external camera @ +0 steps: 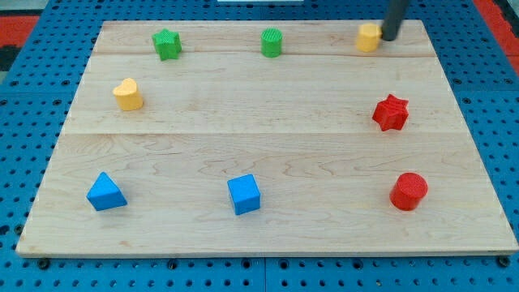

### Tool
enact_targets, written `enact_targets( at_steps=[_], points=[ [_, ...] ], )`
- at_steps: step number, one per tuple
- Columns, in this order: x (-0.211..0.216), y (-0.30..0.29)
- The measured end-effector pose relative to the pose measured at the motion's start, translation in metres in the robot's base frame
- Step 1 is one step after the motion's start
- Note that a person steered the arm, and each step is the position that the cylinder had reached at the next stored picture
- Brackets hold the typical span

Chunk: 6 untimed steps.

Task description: Move the green circle right to the green star

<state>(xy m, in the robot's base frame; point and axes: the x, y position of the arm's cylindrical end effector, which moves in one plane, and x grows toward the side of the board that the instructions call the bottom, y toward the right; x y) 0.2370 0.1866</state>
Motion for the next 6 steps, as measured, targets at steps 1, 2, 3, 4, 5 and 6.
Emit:
enact_targets(
  at_steps=[1, 2, 3, 4, 5, 6],
  points=[
    [0.012, -0.050],
    [0.010, -0.049],
    [0.010, -0.164],
    [0.008, -0.162],
    [0.017, -0.212],
    [0.023, -0.256]
  ],
)
